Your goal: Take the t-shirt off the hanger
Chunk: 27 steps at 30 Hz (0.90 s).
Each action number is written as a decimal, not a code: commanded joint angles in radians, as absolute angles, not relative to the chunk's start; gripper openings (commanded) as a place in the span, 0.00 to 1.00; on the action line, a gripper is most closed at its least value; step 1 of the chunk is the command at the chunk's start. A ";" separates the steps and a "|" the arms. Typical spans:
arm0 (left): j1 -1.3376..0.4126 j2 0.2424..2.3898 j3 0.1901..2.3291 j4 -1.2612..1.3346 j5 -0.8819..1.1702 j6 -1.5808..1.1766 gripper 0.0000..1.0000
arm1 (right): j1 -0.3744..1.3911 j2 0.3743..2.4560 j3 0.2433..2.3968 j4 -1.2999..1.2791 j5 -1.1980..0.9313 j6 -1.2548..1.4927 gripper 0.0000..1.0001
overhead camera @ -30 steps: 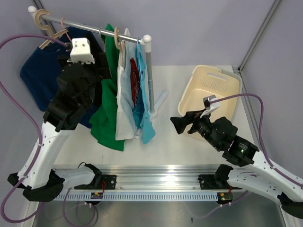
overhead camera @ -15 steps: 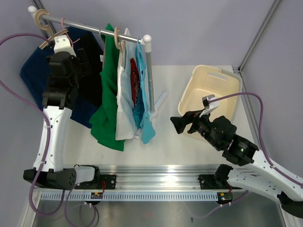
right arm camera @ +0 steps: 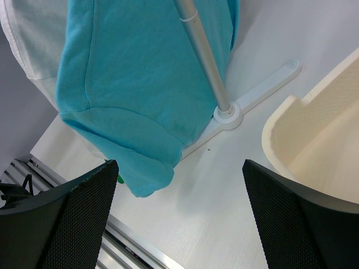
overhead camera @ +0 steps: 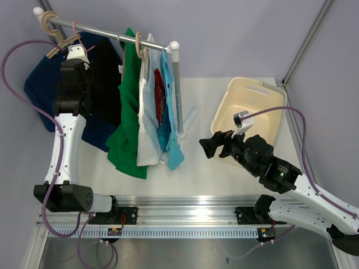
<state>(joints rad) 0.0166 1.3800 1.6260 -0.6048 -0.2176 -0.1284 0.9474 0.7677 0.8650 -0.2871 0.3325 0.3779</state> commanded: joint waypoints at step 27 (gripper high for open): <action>0.023 1.387 1.828 -0.581 -0.117 -0.127 0.00 | 0.956 0.721 0.910 -0.293 0.344 0.388 1.00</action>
<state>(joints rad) 0.0181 1.3937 1.7523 -0.6598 -0.1669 -0.1104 0.9474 0.7395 0.8658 -0.2901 0.3321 0.3813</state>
